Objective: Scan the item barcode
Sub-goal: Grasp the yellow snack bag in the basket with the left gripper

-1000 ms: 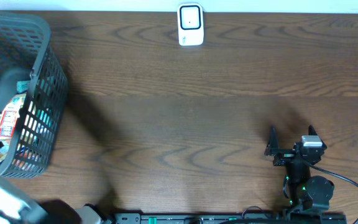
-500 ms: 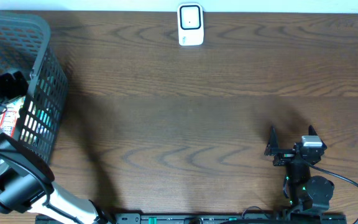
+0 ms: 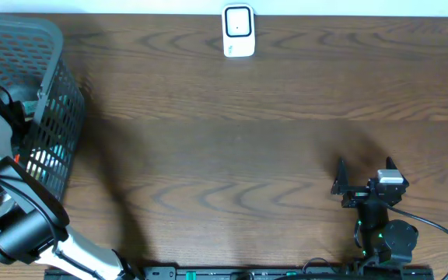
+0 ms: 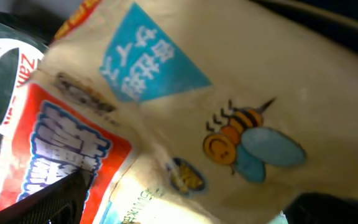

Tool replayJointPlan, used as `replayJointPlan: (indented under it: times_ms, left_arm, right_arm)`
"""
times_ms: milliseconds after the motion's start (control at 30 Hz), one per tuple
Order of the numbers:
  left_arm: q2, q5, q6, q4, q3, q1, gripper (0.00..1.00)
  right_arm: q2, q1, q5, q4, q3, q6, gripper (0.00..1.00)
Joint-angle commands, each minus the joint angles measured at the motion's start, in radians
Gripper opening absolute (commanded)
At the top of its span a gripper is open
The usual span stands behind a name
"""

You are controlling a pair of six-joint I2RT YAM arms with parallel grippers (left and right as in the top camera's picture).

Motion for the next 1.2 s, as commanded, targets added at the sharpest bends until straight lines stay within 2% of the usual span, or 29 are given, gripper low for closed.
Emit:
replayJointPlan:
  times_ms: [0,100,167,300,500,567,667,733,767,800,833,933,967,1167]
  left_arm:
    - [0.017,-0.016,0.018,0.026,-0.028,-0.001,0.98]
    - [0.019,-0.043,0.025,0.040,-0.043,-0.001,0.98]
    - [0.035,-0.167,0.024,0.043,-0.053,-0.001,0.98]
    - [0.058,-0.299,-0.019,0.068,-0.053,0.006,0.98]
    - [0.058,-0.305,-0.048,0.107,-0.053,0.010,0.98]
    - [0.058,-0.305,-0.052,0.107,-0.053,0.020,0.80]
    - [0.058,-0.304,-0.059,0.106,-0.053,0.042,0.74]
    - [0.058,-0.304,-0.059,0.103,-0.053,0.057,0.63]
    - [0.058,-0.304,-0.060,0.102,-0.053,0.067,0.53]
    - [0.055,-0.304,-0.066,0.102,-0.053,0.072,0.48]
    - [0.040,-0.304,-0.117,0.102,-0.044,0.080,0.36]
    - [-0.020,-0.299,-0.163,0.102,-0.026,0.077,0.19]
    - [-0.057,-0.291,-0.180,0.103,-0.022,0.077,0.08]
    - [-0.247,-0.157,-0.179,0.114,-0.022,0.078,0.07]
  right_arm:
    - [-0.005,-0.008,0.001,-0.005,-0.002,0.011,0.99]
    - [-0.005,-0.008,0.001,-0.005,-0.002,0.011,0.99]
    - [-0.005,-0.008,0.001,-0.005,-0.002,0.011,0.99]
    - [-0.005,-0.008,0.001,-0.005,-0.002,0.011,0.99]
    - [-0.005,-0.008,0.001,-0.005,-0.002,0.011,1.00]
    - [-0.005,-0.008,0.001,-0.005,-0.002,0.011,0.99]
    - [-0.005,-0.008,0.001,-0.005,-0.002,0.011,0.99]
    - [-0.005,-0.008,0.001,-0.005,-0.002,0.011,0.99]
    - [-0.005,-0.008,0.001,-0.005,-0.002,0.011,0.99]
    - [-0.005,-0.008,0.001,-0.005,-0.002,0.011,0.99]
    - [-0.005,-0.008,0.001,-0.005,-0.002,0.011,0.99]
    - [-0.005,-0.008,0.001,-0.005,-0.002,0.011,0.99]
    - [-0.005,-0.008,0.001,-0.005,-0.002,0.011,0.99]
    - [-0.005,-0.008,0.001,-0.005,-0.002,0.011,0.99]
